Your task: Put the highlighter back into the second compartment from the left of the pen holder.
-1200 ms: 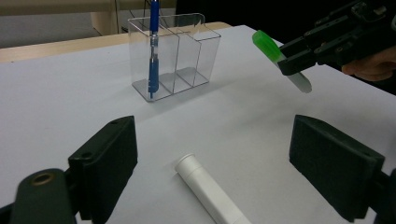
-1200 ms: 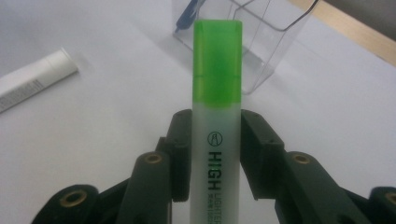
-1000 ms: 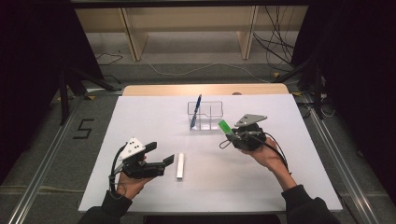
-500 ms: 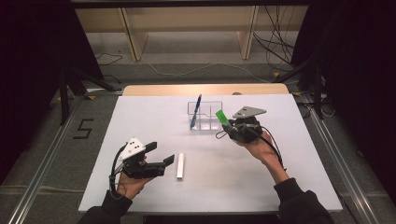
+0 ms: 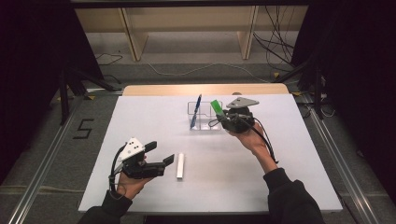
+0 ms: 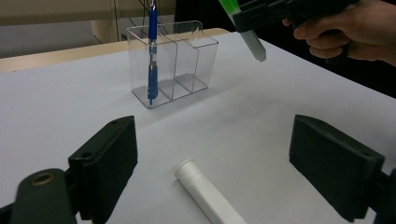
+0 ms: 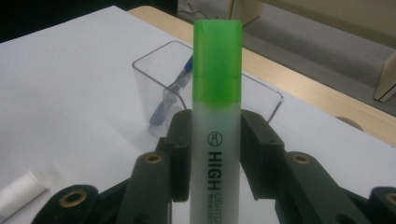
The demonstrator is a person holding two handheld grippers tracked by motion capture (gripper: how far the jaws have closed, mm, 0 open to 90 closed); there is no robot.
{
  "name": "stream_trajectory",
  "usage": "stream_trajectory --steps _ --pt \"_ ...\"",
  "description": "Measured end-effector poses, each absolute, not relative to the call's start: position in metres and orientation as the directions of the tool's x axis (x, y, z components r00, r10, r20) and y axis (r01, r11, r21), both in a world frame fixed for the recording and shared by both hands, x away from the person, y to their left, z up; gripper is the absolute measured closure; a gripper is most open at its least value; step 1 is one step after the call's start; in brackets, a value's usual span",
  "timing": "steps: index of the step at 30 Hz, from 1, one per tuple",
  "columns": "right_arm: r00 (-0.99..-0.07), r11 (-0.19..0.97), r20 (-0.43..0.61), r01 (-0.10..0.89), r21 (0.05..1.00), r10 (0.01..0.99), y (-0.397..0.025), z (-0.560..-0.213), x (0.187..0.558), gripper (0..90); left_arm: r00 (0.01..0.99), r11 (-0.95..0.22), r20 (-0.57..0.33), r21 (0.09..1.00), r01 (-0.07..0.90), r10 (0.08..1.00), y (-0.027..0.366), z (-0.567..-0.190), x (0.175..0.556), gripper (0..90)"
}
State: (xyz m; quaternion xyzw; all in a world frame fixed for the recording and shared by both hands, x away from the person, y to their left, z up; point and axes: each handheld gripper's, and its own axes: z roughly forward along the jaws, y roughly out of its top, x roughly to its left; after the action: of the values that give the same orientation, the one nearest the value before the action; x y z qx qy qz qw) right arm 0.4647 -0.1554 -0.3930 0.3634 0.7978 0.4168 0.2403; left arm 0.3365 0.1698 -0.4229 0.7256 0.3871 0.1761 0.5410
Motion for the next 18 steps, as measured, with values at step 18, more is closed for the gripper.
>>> stream_trajectory --steps 18 --pt "-0.563 0.284 -0.034 0.363 0.887 0.826 -0.133 -0.384 0.495 66.9 0.64 -0.114 -0.161 0.923 0.366 0.752 0.171 -0.422 0.336 15.0"
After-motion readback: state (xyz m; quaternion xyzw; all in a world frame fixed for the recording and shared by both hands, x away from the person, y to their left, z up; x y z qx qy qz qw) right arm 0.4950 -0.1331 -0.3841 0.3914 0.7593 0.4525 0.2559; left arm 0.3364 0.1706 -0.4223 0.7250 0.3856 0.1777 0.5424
